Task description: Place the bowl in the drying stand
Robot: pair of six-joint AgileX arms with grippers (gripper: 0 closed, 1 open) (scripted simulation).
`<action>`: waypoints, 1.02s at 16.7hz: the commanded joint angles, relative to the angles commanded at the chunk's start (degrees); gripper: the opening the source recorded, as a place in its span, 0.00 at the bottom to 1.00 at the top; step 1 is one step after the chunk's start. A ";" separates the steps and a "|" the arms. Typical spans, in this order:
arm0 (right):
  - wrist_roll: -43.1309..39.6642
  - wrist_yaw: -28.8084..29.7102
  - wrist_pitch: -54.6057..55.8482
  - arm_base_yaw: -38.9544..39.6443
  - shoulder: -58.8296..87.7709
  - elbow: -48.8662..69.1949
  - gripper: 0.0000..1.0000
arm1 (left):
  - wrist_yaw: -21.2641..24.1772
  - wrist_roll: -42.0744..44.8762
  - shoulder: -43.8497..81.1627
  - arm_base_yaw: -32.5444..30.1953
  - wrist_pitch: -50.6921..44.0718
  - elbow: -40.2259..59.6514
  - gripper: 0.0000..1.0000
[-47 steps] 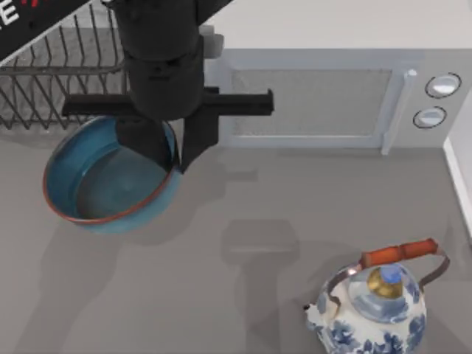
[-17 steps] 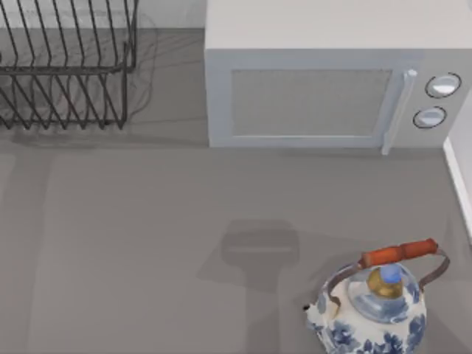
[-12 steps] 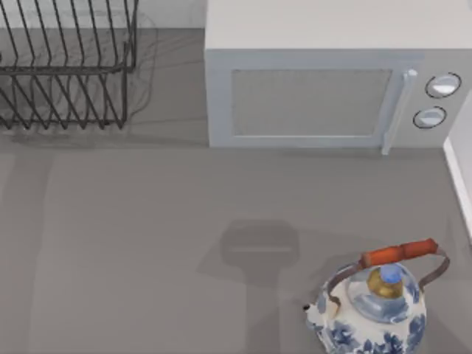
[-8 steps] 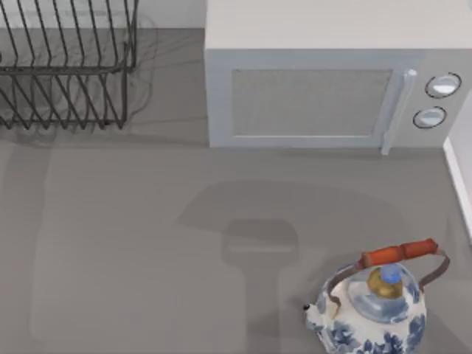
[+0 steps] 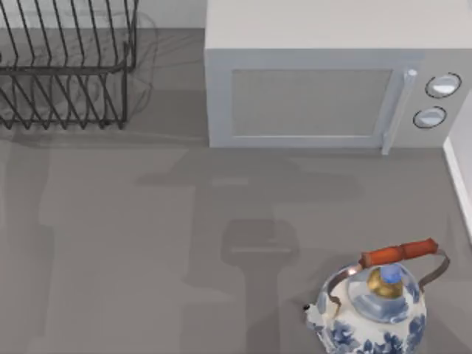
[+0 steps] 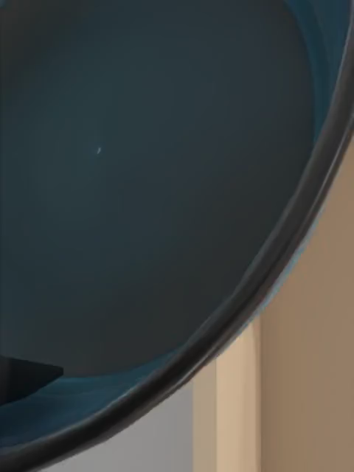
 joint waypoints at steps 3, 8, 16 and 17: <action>0.00 0.00 0.00 0.00 0.00 0.00 1.00 | -1.12 -0.08 7.85 -1.26 10.47 -2.71 0.00; 0.00 0.00 0.00 0.00 0.00 0.00 1.00 | -1.88 -0.26 12.27 -2.11 16.06 -4.59 0.00; 0.00 0.00 0.00 0.00 0.00 0.00 1.00 | -1.88 -0.26 12.27 -2.11 16.06 -4.59 0.38; 0.00 0.00 0.00 0.00 0.00 0.00 1.00 | -1.88 -0.26 12.27 -2.11 16.06 -4.59 0.45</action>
